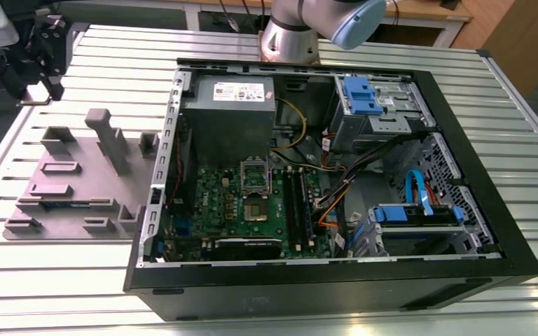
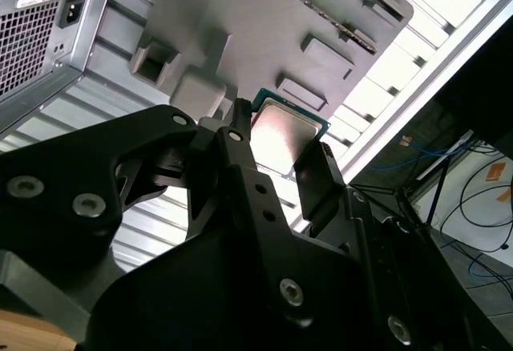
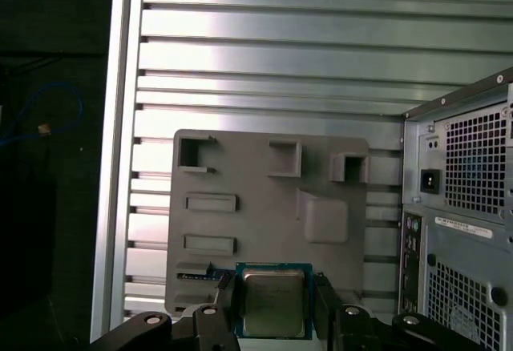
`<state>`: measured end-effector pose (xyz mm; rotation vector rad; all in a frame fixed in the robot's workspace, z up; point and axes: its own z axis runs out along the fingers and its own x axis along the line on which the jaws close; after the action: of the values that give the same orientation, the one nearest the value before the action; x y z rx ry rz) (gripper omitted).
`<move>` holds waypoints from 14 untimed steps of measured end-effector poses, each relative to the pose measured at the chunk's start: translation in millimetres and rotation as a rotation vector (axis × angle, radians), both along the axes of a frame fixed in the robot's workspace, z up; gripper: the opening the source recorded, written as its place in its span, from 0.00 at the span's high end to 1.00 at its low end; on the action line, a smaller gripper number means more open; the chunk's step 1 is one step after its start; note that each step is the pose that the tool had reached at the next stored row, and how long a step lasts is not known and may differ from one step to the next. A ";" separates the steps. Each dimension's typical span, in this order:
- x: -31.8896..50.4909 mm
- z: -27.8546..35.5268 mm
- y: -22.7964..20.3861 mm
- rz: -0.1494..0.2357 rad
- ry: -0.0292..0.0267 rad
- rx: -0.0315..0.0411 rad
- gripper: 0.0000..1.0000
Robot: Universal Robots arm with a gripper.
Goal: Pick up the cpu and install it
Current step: 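Pick up the cpu and move it towards the insertion slot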
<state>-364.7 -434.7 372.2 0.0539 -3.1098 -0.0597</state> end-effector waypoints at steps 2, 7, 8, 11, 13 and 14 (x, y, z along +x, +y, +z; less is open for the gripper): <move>1.8 0.0 0.0 0.000 0.0000 0.0000 0.53; 2.5 0.0 0.0 0.000 -0.0001 0.0001 0.53; 2.5 -0.1 0.0 0.000 -0.0001 0.0001 0.53; 3.6 0.0 0.0 0.000 0.0000 0.0000 0.53; 4.8 -0.1 0.0 0.000 -0.0001 0.0001 0.53; 5.6 0.0 0.0 0.000 -0.0001 0.0001 0.53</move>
<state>-359.1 -434.6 372.2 0.0538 -3.1099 -0.0598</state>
